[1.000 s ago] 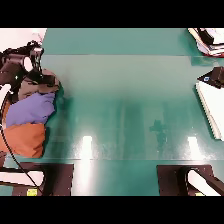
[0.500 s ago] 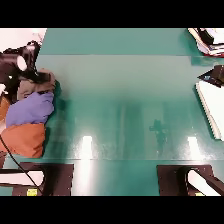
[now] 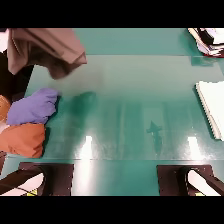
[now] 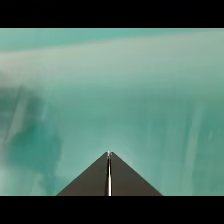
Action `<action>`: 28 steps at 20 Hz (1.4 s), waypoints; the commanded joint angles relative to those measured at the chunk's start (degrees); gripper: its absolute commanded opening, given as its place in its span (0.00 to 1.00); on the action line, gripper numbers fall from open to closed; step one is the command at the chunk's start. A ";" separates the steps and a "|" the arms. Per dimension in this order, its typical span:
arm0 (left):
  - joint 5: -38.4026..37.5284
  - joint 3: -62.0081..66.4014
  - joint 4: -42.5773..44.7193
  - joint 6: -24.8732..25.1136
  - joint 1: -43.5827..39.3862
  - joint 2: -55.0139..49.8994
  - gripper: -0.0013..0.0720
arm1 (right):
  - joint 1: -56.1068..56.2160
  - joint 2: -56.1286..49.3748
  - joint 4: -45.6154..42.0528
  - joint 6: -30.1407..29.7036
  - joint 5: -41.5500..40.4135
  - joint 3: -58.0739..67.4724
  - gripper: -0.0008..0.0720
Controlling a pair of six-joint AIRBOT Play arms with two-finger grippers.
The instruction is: Fold the shirts.
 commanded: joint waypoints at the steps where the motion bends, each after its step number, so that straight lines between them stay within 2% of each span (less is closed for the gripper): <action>1: -5.27 4.33 -0.66 0.94 -12.74 3.50 0.05 | 0.07 0.04 -0.04 -0.02 -0.31 4.98 0.03; 5: -11.04 0.74 -2.82 0.31 -30.49 -2.19 0.05 | 0.07 0.04 -0.02 -0.02 0.52 5.62 0.03; 8: -9.44 -3.50 -7.78 0.55 -40.50 -9.46 0.05 | 0.04 0.04 -0.09 -0.02 2.71 5.46 0.03; 9: -8.39 -4.79 -9.51 1.07 -42.45 -11.87 0.12 | 0.04 0.04 -0.09 -0.02 3.02 5.46 0.03; 10: -7.04 -5.86 -10.34 1.62 -44.02 -14.51 0.51 | 0.04 0.04 -0.09 -0.02 3.39 5.46 0.03; 11: -6.29 -6.19 -10.27 1.62 -44.76 -16.79 0.79 | 0.04 0.04 -0.09 -0.02 3.87 5.46 0.03; 13: -7.08 -6.19 -5.55 2.45 -44.06 -19.37 0.77 | 0.04 0.04 -0.09 -0.02 4.87 5.46 0.03; 16: -13.77 -5.90 10.43 0.31 -36.13 -17.27 0.77 | 0.04 0.04 -0.09 -0.04 5.38 5.46 0.03; 18: -15.37 -6.14 11.47 -1.73 -26.25 -14.84 0.77 | 0.04 0.04 -0.15 -0.04 5.40 5.46 0.03; 20: -15.37 -7.32 5.92 -2.75 -15.26 -13.68 0.77 | 0.04 0.02 -0.13 -0.04 5.33 5.44 0.03; 23: -13.77 -14.16 -8.74 -1.09 -1.16 -13.70 0.77 | 0.07 0.04 -0.13 -0.04 5.42 5.44 0.03; 28: -4.87 -35.28 -22.34 3.13 10.23 -13.70 0.77 | 0.07 0.02 -0.13 -0.04 5.38 5.44 0.03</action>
